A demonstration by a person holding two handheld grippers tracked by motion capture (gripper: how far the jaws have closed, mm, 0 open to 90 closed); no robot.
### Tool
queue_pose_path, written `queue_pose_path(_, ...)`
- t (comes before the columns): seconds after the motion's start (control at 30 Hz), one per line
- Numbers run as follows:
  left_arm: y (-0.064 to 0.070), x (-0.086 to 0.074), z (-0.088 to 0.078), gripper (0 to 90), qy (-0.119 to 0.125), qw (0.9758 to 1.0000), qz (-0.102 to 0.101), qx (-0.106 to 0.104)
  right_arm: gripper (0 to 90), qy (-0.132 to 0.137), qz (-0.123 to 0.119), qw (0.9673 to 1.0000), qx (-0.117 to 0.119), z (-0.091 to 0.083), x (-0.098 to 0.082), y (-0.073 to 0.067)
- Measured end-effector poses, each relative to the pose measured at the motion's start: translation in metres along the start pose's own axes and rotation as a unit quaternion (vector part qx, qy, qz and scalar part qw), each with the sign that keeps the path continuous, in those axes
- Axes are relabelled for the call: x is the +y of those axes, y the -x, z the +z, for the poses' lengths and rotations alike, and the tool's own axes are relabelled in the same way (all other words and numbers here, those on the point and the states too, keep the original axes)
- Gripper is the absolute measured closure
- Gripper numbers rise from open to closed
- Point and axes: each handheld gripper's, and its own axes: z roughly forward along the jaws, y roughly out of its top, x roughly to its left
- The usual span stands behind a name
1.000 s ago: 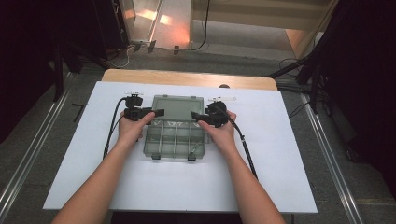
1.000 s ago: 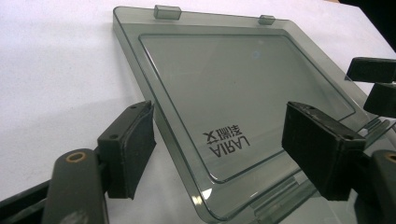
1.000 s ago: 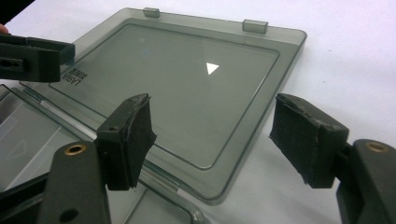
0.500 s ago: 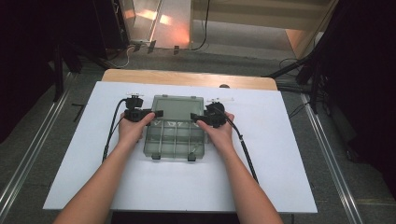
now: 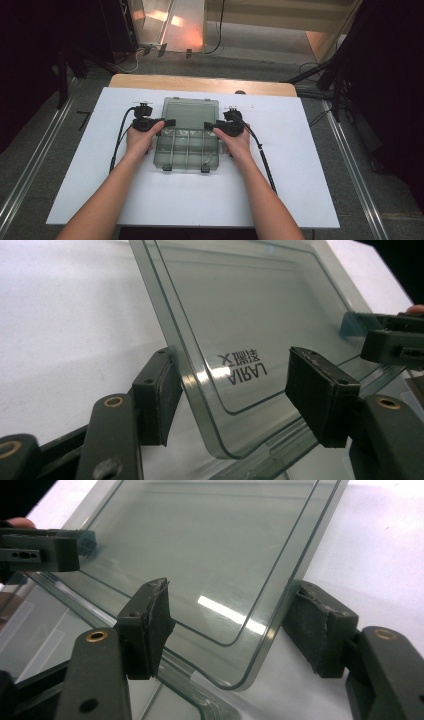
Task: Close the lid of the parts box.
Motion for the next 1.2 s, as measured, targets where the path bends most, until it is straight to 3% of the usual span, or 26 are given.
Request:
queue_pose_path(0.1, 0.0, 0.0, -0.001, 40.3, 0.004, 1.0, 0.001, 0.004, 37.2, 0.005, -0.016, 0.9997, -0.017, -0.001, 0.0, -0.004)
queue_pose_path(0.27, 0.0, 0.002, -0.005, 46.0, 0.014, 0.9997, 0.015, 0.009, 42.8, 0.01, -0.036, 0.9991, -0.022, -0.004, 0.001, -0.005)
queue_pose_path(0.47, 0.002, 0.004, -0.014, 56.3, 0.039, 0.9988, 0.028, 0.012, 63.4, 0.041, -0.039, 0.9982, -0.019, -0.018, 0.001, -0.001)
queue_pose_path(0.77, 0.005, 0.005, -0.023, 63.5, 0.054, 0.9975, 0.043, 0.013, 76.0, 0.06, -0.072, 0.995, -0.036, -0.031, 0.001, -0.005)
queue_pose_path(0.8, 0.005, 0.005, -0.024, 64.1, 0.056, 0.9974, 0.042, 0.014, 81.4, 0.062, -0.072, 0.9948, -0.038, -0.032, 0.001, -0.005)
queue_pose_path(0.97, 0.003, 0.004, -0.027, 67.1, 0.064, 0.9967, 0.048, 0.011, 83.2, 0.068, -0.083, 0.9926, -0.056, -0.035, -0.001, -0.008)
queue_pose_path(1.2, 0.003, 0.011, -0.037, 69.3, 0.098, 0.9943, 0.038, 0.02, 84.8, 0.086, -0.1, 0.9888, -0.071, -0.036, -0.004, -0.013)
